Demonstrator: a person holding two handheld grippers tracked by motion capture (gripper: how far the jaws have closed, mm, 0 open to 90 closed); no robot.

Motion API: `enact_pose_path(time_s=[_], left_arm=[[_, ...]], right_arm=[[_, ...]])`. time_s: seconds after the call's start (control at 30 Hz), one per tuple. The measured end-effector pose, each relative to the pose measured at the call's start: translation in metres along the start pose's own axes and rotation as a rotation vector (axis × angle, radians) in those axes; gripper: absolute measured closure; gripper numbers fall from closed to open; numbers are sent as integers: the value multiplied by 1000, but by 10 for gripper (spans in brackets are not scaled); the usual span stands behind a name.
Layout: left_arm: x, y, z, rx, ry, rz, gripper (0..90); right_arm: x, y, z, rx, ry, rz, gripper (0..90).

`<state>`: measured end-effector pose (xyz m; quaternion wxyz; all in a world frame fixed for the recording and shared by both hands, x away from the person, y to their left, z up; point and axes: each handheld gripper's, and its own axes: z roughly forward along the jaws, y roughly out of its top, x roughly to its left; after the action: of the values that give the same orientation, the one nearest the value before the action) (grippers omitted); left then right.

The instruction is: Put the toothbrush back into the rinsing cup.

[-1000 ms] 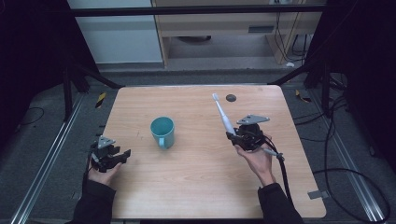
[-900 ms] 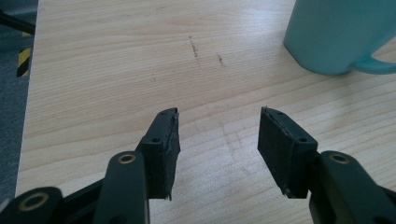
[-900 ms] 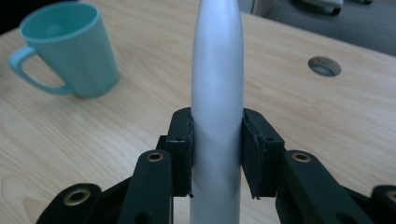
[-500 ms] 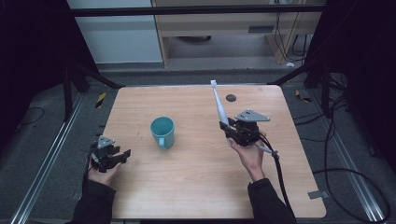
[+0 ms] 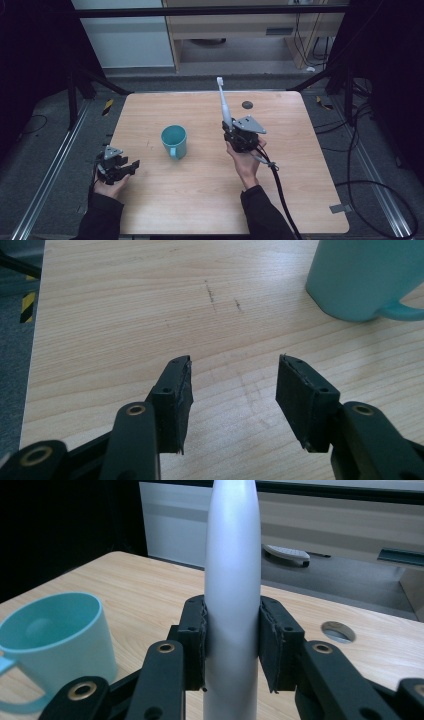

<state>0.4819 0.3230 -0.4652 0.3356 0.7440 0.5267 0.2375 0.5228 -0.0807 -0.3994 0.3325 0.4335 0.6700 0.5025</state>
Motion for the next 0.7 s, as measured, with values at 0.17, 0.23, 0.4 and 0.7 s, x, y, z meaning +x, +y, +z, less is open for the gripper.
enact_pose_path(time_s=[0.17, 0.23, 0.4, 0.7], left_arm=[[3, -1, -2, -9, 12, -10, 484], [4, -1, -3, -16, 17, -15, 484], [6, -1, -4, -21, 23, -21, 485], [6, -1, -4, -23, 27, -20, 485]], right_arm=[[14, 0, 13, -10, 10, 18, 665], [20, 0, 19, -15, 13, 23, 664], [31, 2, 29, -28, 19, 45, 664], [49, 20, 42, -69, 27, 71, 664]])
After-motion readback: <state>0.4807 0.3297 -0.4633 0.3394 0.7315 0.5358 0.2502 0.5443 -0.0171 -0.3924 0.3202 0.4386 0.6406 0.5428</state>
